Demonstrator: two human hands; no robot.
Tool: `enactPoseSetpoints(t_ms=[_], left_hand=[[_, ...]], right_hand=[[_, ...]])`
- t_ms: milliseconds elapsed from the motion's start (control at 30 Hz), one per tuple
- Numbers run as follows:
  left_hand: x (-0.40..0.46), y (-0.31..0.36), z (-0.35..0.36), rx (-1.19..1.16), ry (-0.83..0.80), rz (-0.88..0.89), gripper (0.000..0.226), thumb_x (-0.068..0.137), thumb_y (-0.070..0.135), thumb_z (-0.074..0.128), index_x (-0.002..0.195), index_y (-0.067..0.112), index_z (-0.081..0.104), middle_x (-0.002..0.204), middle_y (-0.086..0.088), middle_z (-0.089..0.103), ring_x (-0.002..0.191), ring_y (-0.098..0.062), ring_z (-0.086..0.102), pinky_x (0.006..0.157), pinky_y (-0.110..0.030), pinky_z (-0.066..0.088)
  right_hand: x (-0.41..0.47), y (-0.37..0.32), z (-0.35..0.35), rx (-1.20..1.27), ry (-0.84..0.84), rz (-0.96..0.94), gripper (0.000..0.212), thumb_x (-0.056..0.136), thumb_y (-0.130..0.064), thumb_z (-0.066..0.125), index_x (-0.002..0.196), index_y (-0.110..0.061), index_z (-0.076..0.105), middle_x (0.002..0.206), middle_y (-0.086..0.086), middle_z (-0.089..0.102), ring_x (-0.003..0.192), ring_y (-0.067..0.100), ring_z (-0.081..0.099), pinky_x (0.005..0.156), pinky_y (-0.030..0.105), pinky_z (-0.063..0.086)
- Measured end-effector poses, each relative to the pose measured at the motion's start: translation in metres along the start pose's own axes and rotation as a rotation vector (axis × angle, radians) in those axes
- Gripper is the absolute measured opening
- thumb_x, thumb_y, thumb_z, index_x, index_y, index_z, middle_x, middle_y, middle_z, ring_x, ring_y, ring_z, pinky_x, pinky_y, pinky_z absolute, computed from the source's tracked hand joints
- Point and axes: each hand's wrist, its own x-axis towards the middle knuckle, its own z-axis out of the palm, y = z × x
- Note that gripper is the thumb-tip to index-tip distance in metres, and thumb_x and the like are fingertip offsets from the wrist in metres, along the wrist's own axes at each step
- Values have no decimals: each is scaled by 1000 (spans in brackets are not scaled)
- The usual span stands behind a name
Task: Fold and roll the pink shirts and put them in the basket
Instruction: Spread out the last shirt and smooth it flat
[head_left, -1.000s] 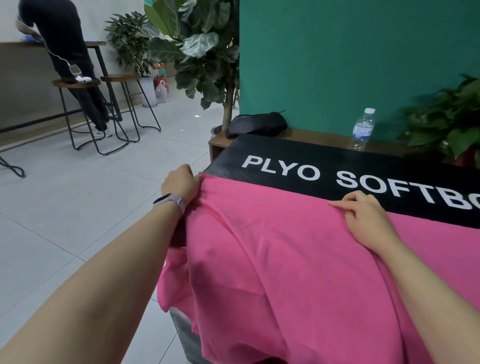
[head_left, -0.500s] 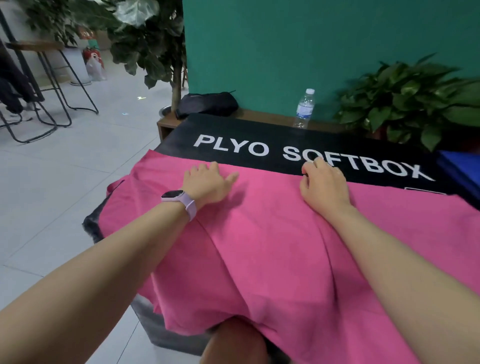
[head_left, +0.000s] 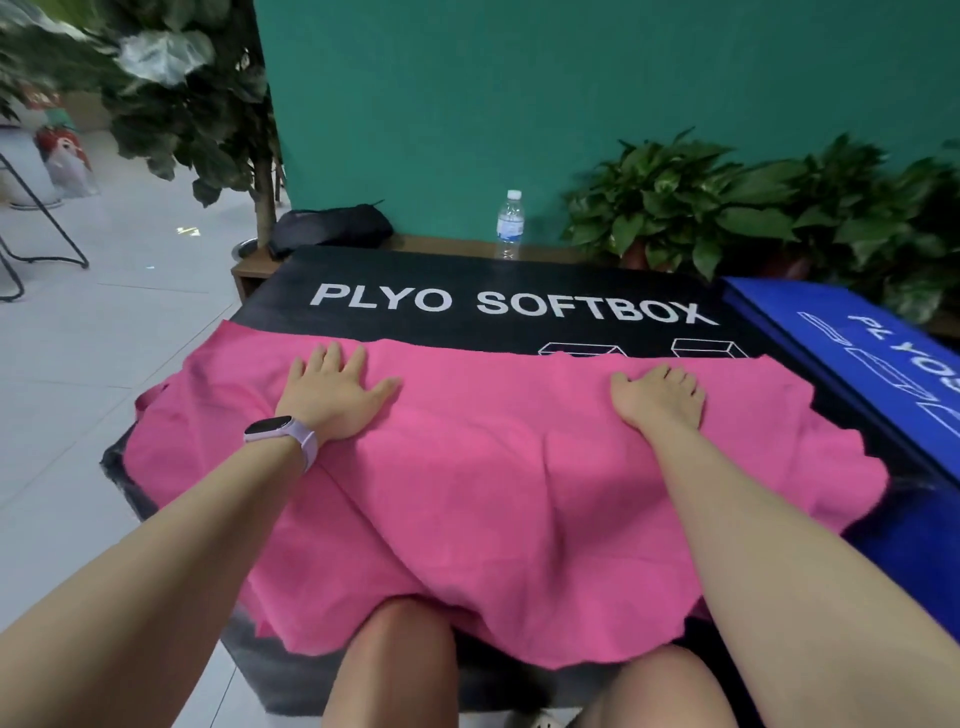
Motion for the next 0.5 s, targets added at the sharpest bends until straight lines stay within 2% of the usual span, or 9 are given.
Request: enactPoseSetpoints(t_ms=[267, 367, 500], left_hand=[[-74, 1, 3, 8, 72, 11, 86, 91, 80, 14, 156, 25, 26, 163, -14, 23, 150, -28, 17, 121, -49, 12], [-90, 4, 4, -9, 40, -8, 83, 92, 78, 17, 156, 26, 25, 164, -13, 19, 150, -29, 14, 121, -50, 8], [-96, 5, 1, -32, 13, -26, 74, 96, 71, 18, 156, 28, 24, 163, -12, 18, 150, -29, 14, 122, -51, 8]], right_hand=[[-60, 42, -19, -37, -81, 8, 84, 99, -57, 27, 159, 0, 12, 166, 22, 12, 154, 35, 8, 125, 45, 4], [-74, 57, -21, -48, -98, 37, 87, 99, -62, 25, 160, -1, 9, 167, 21, 6, 155, 33, 3, 125, 46, 1], [-84, 67, -20, -65, -68, 5, 89, 99, -65, 22, 159, 0, 11, 167, 22, 9, 155, 34, 5, 124, 48, 4]])
